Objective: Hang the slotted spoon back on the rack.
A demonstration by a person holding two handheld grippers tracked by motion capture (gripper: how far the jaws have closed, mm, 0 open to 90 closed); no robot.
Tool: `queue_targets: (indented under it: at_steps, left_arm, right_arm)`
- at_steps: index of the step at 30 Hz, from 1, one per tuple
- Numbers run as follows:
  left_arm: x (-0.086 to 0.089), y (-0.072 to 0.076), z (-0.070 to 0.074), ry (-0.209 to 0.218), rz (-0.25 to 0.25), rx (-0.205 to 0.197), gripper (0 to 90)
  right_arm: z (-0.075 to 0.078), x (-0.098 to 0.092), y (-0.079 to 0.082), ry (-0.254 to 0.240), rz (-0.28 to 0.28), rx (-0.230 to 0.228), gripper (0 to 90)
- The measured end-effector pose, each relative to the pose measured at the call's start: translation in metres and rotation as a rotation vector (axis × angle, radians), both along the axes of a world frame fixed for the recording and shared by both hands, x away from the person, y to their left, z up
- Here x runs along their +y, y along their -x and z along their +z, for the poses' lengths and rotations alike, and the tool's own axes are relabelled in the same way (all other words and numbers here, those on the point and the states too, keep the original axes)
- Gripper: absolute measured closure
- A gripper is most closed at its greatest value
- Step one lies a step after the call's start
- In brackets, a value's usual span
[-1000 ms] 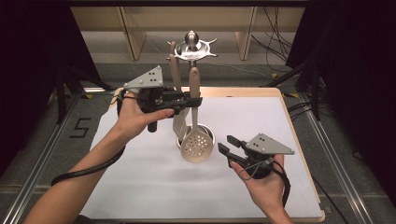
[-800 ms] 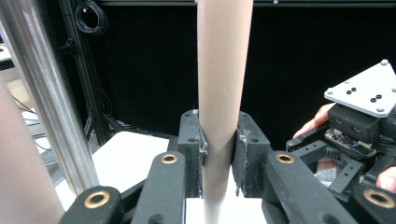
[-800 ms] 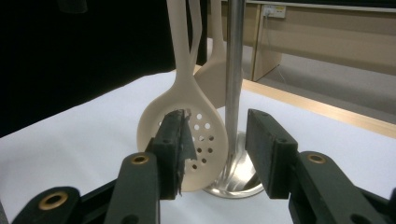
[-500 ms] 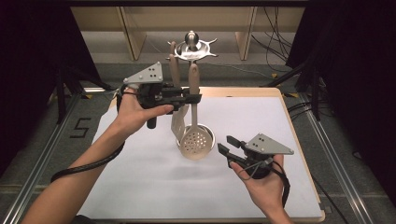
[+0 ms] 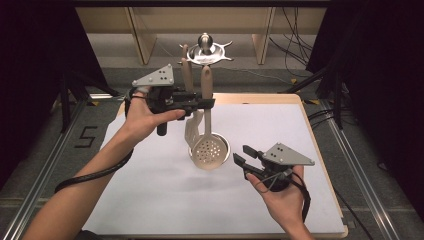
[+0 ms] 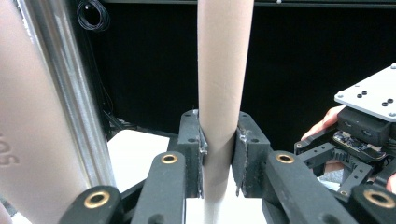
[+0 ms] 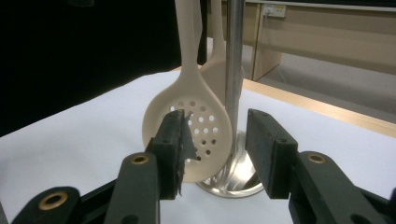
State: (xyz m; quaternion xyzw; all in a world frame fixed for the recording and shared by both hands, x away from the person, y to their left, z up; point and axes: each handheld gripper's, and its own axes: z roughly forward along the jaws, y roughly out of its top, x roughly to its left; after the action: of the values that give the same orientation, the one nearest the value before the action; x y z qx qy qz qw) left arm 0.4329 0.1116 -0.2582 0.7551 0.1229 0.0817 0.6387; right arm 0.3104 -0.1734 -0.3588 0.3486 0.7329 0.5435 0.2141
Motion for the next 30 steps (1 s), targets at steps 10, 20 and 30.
queue_targets:
  at_steps: [10, 20, 30]
  left_arm:
    - [0.0012, -0.0017, 0.0005, 0.005, -0.004, 0.003, 74.7]
    - [0.0028, -0.0054, -0.0012, 0.009, 0.0, 0.012, 74.7]
    - [0.0025, -0.0077, -0.0019, 0.016, 0.0, 0.022, 74.5]
  right_arm:
    - [0.0001, -0.0006, -0.0002, 0.019, -0.004, -0.005, 58.6]
    - [0.0001, -0.0005, 0.0001, 0.008, -0.005, 0.0, 58.6]
    - [-0.001, -0.0008, -0.0003, 0.01, -0.009, 0.007, 58.5]
